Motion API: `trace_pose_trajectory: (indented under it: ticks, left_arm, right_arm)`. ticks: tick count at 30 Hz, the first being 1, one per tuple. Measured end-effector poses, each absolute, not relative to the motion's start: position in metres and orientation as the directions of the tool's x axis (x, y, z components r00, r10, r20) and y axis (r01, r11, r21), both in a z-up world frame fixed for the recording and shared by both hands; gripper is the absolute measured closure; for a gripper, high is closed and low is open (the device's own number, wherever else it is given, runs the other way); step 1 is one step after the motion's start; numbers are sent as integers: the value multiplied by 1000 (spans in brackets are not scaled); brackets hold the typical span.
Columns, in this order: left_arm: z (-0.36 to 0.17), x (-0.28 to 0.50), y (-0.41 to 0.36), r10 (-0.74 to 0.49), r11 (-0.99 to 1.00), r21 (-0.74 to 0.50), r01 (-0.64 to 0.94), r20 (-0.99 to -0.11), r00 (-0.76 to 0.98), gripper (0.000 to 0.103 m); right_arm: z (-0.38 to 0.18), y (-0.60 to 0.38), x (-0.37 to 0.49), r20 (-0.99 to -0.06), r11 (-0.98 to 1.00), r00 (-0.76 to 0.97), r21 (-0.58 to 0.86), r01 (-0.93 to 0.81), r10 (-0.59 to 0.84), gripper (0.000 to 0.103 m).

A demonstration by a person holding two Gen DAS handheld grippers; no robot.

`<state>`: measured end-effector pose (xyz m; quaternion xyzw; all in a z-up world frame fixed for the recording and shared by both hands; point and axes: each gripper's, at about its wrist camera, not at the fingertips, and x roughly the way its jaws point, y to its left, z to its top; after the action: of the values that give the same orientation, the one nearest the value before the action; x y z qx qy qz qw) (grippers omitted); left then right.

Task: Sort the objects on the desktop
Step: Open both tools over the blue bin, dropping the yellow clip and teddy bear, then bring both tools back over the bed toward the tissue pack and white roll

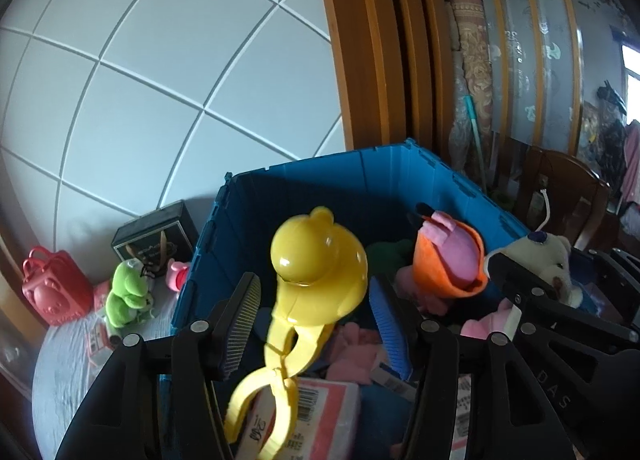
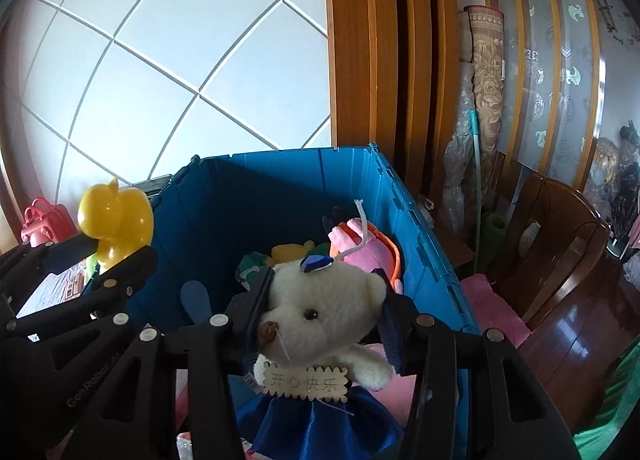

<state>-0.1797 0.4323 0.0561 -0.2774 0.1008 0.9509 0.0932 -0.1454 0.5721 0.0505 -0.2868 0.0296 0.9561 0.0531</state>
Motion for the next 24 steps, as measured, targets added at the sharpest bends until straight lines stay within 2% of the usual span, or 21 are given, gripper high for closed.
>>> trace_pose_trajectory:
  ticks: [1, 5, 7, 9, 11, 14, 24]
  left_arm:
    - [55, -180, 432, 121, -963, 139, -232, -547, -829, 30]
    - [52, -181, 428, 113, -966, 135, -220, -545, -831, 23]
    - [51, -181, 425, 109, -968, 130, -213, -546, -830, 23]
    - [51, -183, 420, 105, -971, 123, -204, -547, -830, 23]
    - [50, -182, 416, 106, -973, 115, -200, -549, -829, 22]
    - [50, -180, 411, 108, -974, 108, -199, -550, -828, 22]
    - [50, -164, 386, 122, -976, 87, -200, -545, -830, 21]
  right_arm:
    - [49, 572, -147, -556, -993, -827, 24, -117, 84, 55]
    - [46, 573, -152, -560, -993, -824, 22, -119, 86, 53]
    - [46, 574, -153, -561, -992, -823, 20, -121, 89, 52]
    - [46, 574, -152, -558, -992, -824, 18, -129, 97, 45]
    - [47, 574, -150, -555, -991, -825, 15, -136, 105, 29]
    - [48, 575, -148, -550, -989, -827, 11, -146, 116, 17]
    - [56, 550, -131, -536, -987, -832, -11, -162, 143, 6]
